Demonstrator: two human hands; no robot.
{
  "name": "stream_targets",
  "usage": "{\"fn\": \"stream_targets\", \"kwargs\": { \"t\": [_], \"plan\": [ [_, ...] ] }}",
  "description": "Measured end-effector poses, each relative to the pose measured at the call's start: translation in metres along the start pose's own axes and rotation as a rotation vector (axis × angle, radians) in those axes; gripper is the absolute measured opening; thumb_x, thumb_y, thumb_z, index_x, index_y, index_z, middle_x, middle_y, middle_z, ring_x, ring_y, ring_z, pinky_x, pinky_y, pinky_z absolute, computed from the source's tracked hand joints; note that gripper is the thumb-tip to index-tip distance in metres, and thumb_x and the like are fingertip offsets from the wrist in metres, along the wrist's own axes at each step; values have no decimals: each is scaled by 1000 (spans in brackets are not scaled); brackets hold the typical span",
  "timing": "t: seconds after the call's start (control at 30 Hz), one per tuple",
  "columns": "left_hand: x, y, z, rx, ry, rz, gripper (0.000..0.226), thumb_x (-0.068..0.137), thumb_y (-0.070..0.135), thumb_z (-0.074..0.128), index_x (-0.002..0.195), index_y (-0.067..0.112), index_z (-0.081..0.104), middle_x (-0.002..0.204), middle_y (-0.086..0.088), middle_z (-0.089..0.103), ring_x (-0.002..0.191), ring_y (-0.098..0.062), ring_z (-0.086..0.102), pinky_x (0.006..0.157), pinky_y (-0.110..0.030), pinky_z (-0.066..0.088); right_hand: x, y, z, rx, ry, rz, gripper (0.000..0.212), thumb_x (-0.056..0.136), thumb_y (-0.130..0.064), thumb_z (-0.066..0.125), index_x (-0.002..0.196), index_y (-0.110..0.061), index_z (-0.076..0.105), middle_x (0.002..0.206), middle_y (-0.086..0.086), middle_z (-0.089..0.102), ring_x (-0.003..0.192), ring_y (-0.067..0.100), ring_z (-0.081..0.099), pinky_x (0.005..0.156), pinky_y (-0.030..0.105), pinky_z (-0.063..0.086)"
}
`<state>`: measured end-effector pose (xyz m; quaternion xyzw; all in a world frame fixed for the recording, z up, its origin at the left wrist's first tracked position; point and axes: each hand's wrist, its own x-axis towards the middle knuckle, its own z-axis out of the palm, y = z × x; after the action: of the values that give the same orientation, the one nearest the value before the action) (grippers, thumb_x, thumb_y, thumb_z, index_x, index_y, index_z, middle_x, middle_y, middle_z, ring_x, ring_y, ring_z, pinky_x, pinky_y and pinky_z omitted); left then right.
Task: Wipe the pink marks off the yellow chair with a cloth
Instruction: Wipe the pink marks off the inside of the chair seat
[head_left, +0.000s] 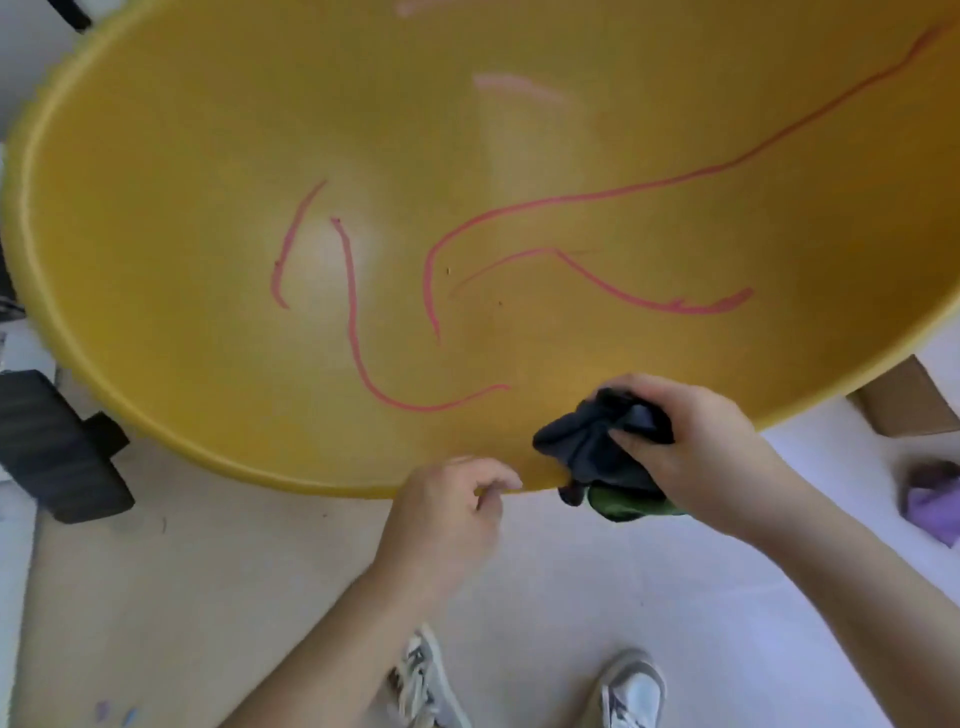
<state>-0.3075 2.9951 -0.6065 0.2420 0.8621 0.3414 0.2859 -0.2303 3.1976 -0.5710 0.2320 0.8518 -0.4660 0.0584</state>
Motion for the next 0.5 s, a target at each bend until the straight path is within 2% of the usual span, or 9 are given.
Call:
{"fn": "stream_targets", "kwargs": {
  "t": [0.07,0.1,0.13,0.17,0.2,0.27,0.33,0.43,0.5],
  "plan": [
    [23,-56,16,368,-57,90,26,87,19,58,108,26,71,114,19,65,109,-6,58,90,-18,44,16,33,22,-143,-11,-34,32,88,-18,60,98,-48,58,101,-22,65,98,-3,58,80,12,44],
    [33,-80,24,498,-77,119,30,86,27,54,112,28,70,124,13,62,117,-14,56,93,-27,47,23,52,41,-294,-78,-17,25,90,-36,58,111,-51,56,117,-25,58,118,6,51,96,27,42],
    [43,-98,32,580,-75,157,33,84,35,50,110,30,70,123,10,64,114,-17,59,86,-33,52,26,70,63,-514,-142,-6,35,89,-58,49,123,-52,51,134,-24,48,133,15,39,106,42,32],
    [52,-110,37,599,-93,185,37,80,42,46,104,31,72,116,9,68,106,-17,64,74,-33,56,29,85,84,-701,-162,-29,47,86,-70,38,127,-51,50,144,-18,43,138,22,34,107,53,27],
    [58,-119,39,613,-101,222,40,76,46,43,98,32,74,108,10,71,97,-16,68,64,-30,56,33,97,100,-796,-147,-68,52,85,-74,32,124,-49,55,145,-12,46,135,27,38,102,59,30],
    [66,-134,41,621,-55,371,42,76,51,41,94,32,75,102,12,72,91,-12,68,59,-26,56,46,109,116,-836,-85,-163,44,88,-66,31,113,-46,62,136,-8,57,124,31,50,87,56,38],
    [71,-145,38,605,-36,515,43,78,54,41,95,33,75,101,12,73,88,-10,68,62,-24,57,67,120,119,-889,-46,-274,40,91,-58,29,114,-49,60,134,-13,57,118,28,50,76,49,42],
    [84,-152,34,666,21,650,43,77,59,39,85,38,76,87,19,73,73,-8,68,54,-18,54,131,129,107,-988,40,-366,41,94,-57,21,131,-53,38,141,-23,44,120,24,40,76,46,46],
    [92,-152,33,626,35,679,39,80,62,42,85,38,73,84,23,71,69,-9,64,54,-22,54,183,125,102,-969,124,-306,38,96,-52,35,134,-47,31,138,-19,48,119,25,39,78,44,49]
  ]
}}
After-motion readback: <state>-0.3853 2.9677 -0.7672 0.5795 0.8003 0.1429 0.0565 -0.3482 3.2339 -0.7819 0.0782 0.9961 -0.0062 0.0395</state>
